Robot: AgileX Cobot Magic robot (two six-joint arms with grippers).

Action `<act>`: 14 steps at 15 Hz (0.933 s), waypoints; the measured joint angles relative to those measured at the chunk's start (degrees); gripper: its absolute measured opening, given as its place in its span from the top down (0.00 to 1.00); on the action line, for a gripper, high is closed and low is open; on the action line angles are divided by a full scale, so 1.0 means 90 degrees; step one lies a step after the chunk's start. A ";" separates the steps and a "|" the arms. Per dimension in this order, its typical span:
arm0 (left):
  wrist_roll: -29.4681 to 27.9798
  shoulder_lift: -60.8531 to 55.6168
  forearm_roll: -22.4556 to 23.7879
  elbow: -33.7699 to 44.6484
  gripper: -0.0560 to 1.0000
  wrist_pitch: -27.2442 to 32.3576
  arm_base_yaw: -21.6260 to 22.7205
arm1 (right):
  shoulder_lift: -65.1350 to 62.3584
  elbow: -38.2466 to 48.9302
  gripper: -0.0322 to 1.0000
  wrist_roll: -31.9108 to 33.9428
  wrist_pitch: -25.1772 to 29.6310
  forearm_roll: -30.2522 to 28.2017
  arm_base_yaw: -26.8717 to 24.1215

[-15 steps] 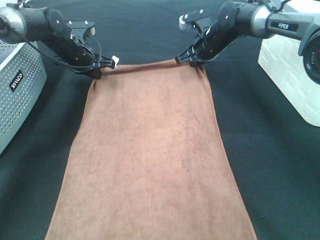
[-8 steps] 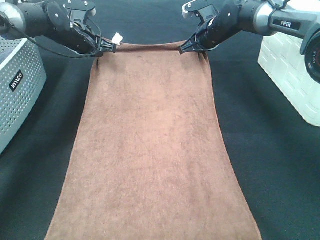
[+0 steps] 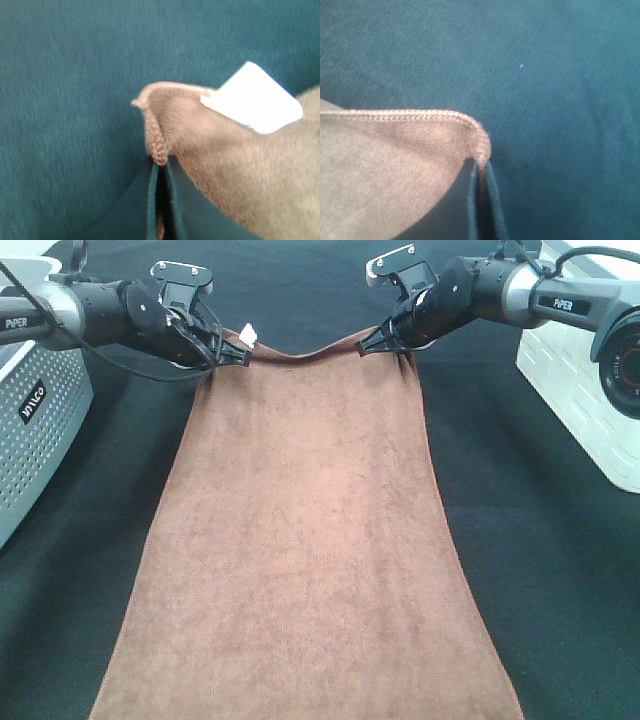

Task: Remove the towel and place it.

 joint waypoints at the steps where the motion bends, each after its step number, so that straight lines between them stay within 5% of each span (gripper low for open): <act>1: 0.0000 0.0006 0.0006 0.0000 0.94 -0.0204 0.0000 | 0.0019 0.0000 0.97 0.0025 -0.0146 0.0019 -0.0013; 14: 0.0000 0.0528 0.0064 0.0000 0.95 -0.0980 -0.0013 | 0.0598 0.0000 0.97 0.0083 -0.0707 0.0369 -0.0070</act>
